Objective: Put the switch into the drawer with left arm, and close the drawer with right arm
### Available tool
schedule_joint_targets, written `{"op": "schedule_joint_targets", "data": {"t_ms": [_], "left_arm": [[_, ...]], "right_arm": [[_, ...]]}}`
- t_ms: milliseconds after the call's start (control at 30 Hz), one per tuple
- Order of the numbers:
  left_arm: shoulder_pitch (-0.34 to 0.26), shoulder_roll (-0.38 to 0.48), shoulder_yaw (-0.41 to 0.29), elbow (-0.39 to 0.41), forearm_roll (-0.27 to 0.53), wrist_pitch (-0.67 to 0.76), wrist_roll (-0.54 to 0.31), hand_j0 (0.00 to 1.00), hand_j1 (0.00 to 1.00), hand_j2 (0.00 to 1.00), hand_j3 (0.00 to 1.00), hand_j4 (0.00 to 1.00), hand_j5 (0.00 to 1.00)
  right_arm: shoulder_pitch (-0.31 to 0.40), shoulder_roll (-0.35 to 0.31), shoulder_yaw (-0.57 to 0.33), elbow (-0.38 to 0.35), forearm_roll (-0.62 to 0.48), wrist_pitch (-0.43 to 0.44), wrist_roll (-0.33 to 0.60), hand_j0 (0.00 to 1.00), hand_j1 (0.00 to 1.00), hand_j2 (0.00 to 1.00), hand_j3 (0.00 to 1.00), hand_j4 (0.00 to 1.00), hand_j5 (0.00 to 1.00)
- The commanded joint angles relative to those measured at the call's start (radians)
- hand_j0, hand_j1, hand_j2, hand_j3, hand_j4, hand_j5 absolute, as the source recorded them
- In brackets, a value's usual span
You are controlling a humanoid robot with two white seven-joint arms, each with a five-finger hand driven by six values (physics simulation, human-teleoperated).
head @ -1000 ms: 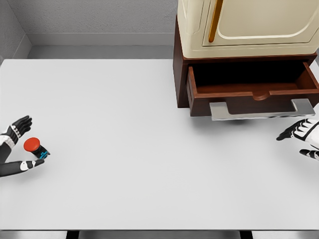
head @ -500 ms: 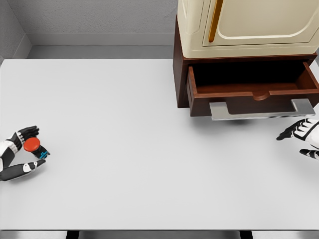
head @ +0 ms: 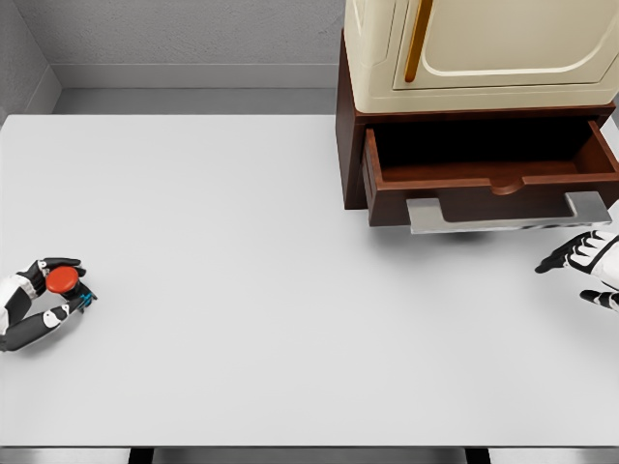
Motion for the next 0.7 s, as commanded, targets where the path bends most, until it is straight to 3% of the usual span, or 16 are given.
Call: {"op": "schedule_joint_targets", "data": {"t_ms": [0,400,667], "left_arm": [[0.0,0.001,0.001,-0.002,-0.007,0.001,0.001,0.5,0.5,0.5,0.5,0.5,0.5],[-0.021,0.021,0.012,-0.054,-0.007,0.001,0.001,0.43,0.43,0.43,0.43,0.43,0.43],[-0.104,0.036,0.003,-0.144,-0.065,0.001,-0.001,0.41,0.41,0.41,0.41,0.41,0.41]], "right_arm": [[0.0,-0.002,0.0,0.0,-0.006,0.0,0.0,0.73,0.73,0.73,0.73,0.73,0.73],[0.0,0.001,0.0,-0.008,-0.006,0.0,0.001,0.73,0.73,0.73,0.73,0.73,0.73],[0.0,0.001,0.0,-0.008,-0.006,0.0,0.0,0.73,0.73,0.73,0.73,0.73,0.73]]}}
